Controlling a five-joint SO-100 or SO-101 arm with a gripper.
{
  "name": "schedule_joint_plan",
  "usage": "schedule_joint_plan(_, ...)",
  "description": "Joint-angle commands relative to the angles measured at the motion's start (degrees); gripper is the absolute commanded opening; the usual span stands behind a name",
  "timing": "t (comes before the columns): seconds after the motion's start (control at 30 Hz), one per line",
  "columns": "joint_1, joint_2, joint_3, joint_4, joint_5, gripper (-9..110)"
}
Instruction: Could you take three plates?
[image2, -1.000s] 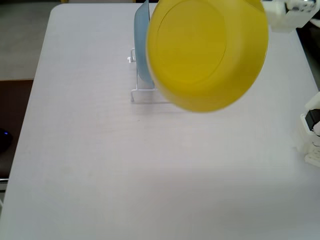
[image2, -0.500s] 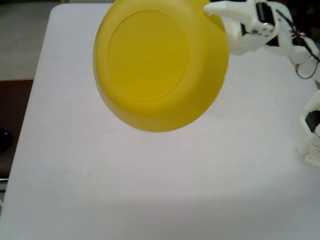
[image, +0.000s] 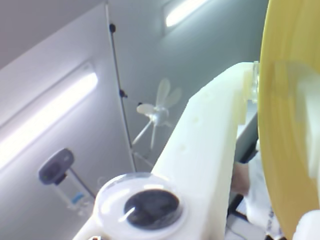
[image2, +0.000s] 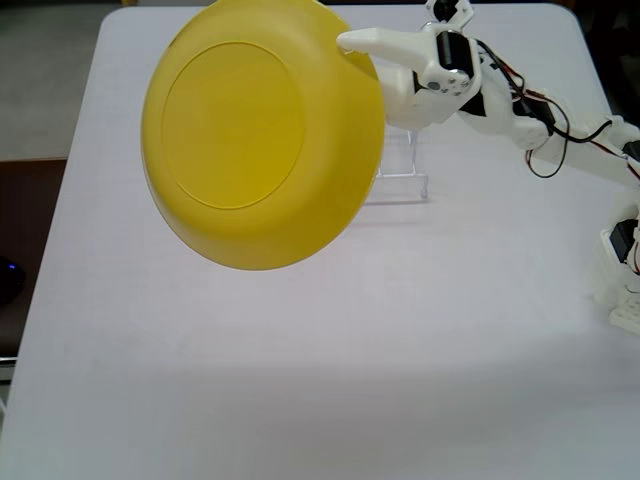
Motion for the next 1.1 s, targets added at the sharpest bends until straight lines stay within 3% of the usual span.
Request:
schedule_joint_plan(0.0,0.4,0.8,-0.9,-3.1,0.0,0)
schedule_joint_plan(1.07,1.1,1.2,-0.9,-2.9,0.4,0)
